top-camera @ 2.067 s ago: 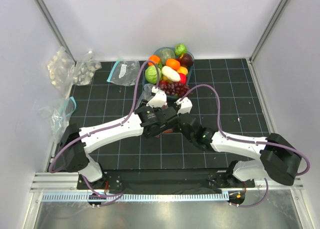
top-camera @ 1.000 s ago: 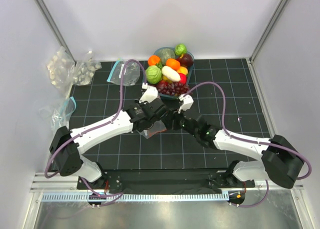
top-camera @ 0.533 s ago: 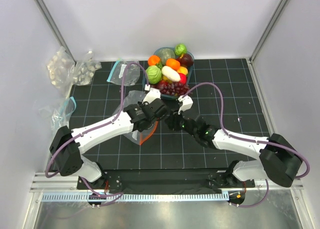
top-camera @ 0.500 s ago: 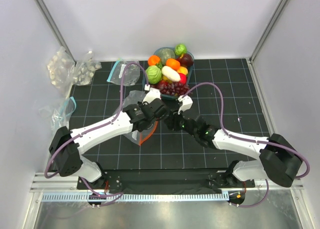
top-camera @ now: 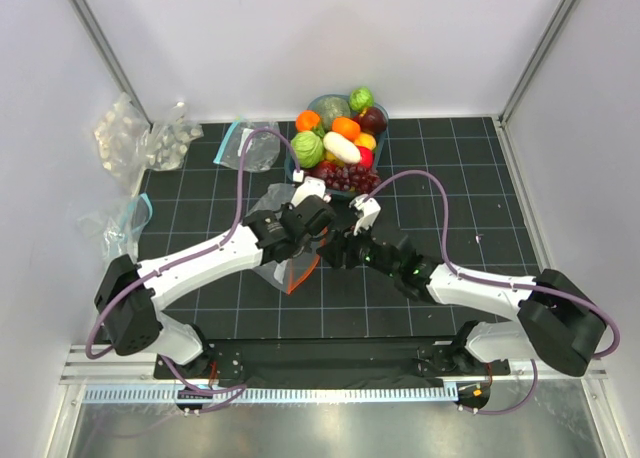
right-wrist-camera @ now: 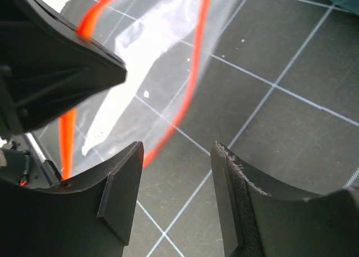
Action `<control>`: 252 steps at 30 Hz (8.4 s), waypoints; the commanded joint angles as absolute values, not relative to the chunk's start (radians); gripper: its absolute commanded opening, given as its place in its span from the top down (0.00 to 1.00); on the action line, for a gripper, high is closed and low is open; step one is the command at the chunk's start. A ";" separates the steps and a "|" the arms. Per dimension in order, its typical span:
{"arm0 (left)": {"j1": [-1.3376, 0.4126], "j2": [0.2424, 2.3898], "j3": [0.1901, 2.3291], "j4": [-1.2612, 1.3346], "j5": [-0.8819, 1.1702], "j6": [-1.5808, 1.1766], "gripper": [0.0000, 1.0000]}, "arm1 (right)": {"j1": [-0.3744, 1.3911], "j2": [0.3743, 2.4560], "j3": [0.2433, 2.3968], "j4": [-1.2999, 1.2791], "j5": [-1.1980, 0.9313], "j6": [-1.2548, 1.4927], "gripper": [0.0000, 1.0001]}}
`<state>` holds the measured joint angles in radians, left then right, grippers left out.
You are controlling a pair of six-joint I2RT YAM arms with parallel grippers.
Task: Place the food in the zip-top bag and seal the zipper
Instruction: Open the zipper of the food storage bag, then pick up the fake fruit from the bin, then place the fake fruit in the zipper food storage bag.
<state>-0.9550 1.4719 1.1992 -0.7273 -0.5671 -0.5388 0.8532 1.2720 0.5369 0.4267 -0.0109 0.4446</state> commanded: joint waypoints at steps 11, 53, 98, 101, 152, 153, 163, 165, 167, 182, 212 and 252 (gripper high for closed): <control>-0.951 1.390 1.164 -0.631 -0.474 -0.526 1.00 | 0.857 1.298 0.578 0.451 0.034 0.465 0.51; -1.012 1.519 1.203 -0.627 -0.443 -0.488 0.88 | 0.761 1.285 0.561 0.428 0.012 0.575 0.99; -0.907 1.466 1.204 -0.791 -0.729 -0.629 0.99 | 0.646 1.144 0.589 0.202 0.259 0.515 0.41; -0.891 1.459 1.204 -0.784 -0.724 -0.663 1.00 | 0.578 1.123 0.580 0.215 0.229 0.543 0.43; -0.847 1.275 1.061 -0.611 -0.646 -0.799 0.99 | 0.396 1.721 0.948 0.528 0.023 0.534 0.23; -0.847 1.278 1.063 -0.607 -0.637 -0.793 1.00 | 0.397 1.721 0.959 0.522 0.015 0.503 0.28; -0.848 1.322 1.081 -0.603 -0.606 -0.753 1.00 | 0.397 1.641 0.930 0.537 -0.029 0.463 0.74; -0.847 1.328 1.084 -0.603 -0.601 -0.752 1.00 | 0.399 1.605 0.916 0.554 -0.081 0.469 0.77; -0.847 1.338 1.089 -0.604 -0.598 -0.749 1.00 | 0.403 1.579 0.904 0.577 -0.109 0.476 0.77; -0.848 1.365 1.101 -0.612 -0.594 -0.735 1.00 | 0.420 1.372 0.828 0.614 -0.170 0.489 0.87; -0.845 1.539 1.428 -0.692 -0.149 -0.732 1.00 | 0.505 0.793 0.715 0.480 -0.362 0.497 0.90; -0.792 1.358 1.342 -0.526 0.120 -0.811 1.00 | 0.505 0.960 0.661 0.634 -0.360 0.600 0.92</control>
